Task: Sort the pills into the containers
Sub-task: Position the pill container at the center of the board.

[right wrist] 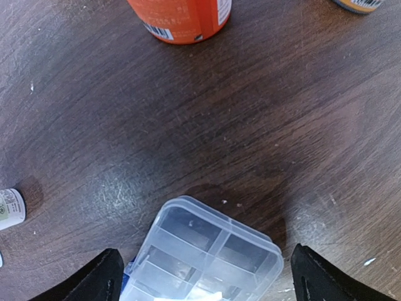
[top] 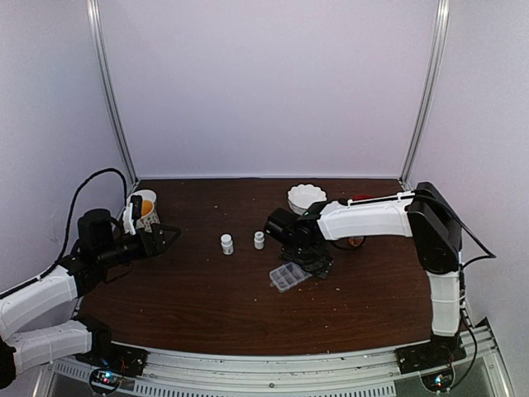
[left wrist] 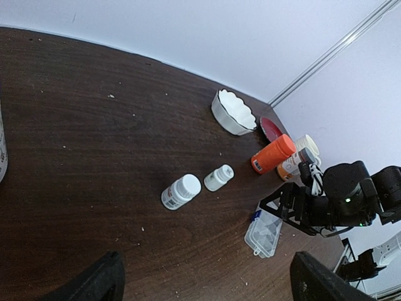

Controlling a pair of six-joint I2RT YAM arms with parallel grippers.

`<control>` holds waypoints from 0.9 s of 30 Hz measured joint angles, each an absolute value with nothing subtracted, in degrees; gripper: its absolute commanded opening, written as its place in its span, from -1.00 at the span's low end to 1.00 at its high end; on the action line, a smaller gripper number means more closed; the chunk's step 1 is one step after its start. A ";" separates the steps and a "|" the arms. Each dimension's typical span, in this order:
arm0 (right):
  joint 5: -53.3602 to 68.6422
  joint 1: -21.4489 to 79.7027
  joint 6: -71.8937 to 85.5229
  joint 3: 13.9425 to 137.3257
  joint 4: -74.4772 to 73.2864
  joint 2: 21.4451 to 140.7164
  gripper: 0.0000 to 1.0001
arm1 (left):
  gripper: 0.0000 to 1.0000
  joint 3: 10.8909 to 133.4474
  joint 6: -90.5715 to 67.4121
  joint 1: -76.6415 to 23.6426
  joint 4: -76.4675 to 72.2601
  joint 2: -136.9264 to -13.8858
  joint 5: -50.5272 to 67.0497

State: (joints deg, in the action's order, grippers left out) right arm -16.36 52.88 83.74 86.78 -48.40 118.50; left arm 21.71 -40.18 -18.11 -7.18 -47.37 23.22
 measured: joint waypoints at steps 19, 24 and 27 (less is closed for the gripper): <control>-15.07 52.88 82.21 87.72 -46.50 119.57 0.50 | 0.89 21.71 -40.18 -18.11 -7.14 -47.70 22.96; -14.66 53.15 77.80 87.72 -44.42 119.57 0.42 | 0.89 21.71 -40.16 -18.11 -6.98 -47.70 22.94; -14.68 53.52 74.63 87.72 -42.35 119.57 0.41 | 0.89 21.71 -40.14 -18.11 -6.57 -47.70 22.90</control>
